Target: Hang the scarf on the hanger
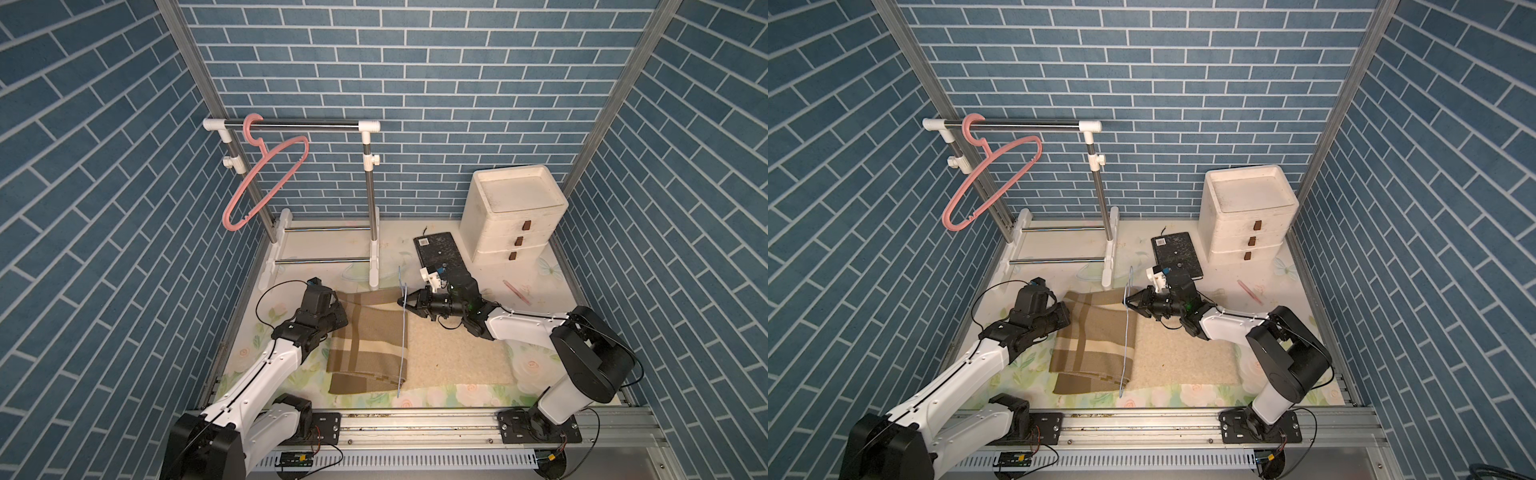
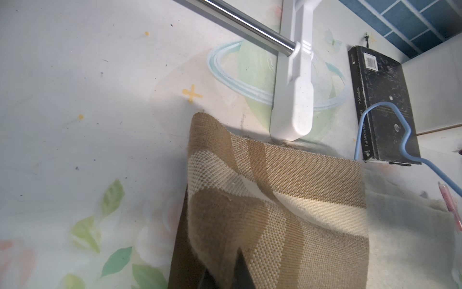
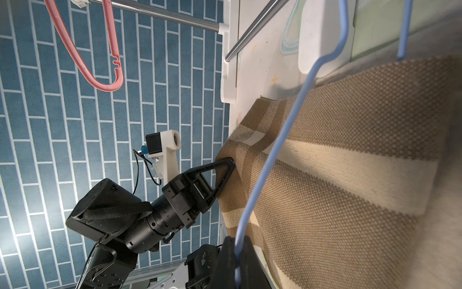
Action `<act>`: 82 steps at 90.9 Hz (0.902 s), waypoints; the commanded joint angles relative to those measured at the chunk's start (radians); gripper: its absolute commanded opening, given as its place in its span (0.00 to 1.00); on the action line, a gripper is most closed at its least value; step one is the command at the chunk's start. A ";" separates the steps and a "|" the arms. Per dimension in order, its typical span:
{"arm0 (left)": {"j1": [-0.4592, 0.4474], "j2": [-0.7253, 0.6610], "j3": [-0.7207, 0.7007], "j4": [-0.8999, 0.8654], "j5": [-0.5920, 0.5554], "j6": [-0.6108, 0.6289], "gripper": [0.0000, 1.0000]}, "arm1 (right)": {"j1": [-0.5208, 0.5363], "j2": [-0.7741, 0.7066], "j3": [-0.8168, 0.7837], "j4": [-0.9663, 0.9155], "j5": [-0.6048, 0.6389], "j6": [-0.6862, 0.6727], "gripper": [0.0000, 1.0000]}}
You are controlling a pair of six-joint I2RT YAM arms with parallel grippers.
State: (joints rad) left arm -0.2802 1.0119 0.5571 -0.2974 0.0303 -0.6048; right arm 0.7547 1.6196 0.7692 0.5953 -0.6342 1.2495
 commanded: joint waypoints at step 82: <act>0.051 0.013 -0.105 0.128 -0.081 -0.042 0.38 | -0.097 -0.087 0.275 -0.502 -0.085 -0.288 0.00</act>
State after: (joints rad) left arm -0.2520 1.0485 0.4271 -0.1684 -0.0242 -0.6567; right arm 0.6727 1.5482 0.9615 0.1963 -0.6724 1.0473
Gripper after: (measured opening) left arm 0.345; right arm 0.088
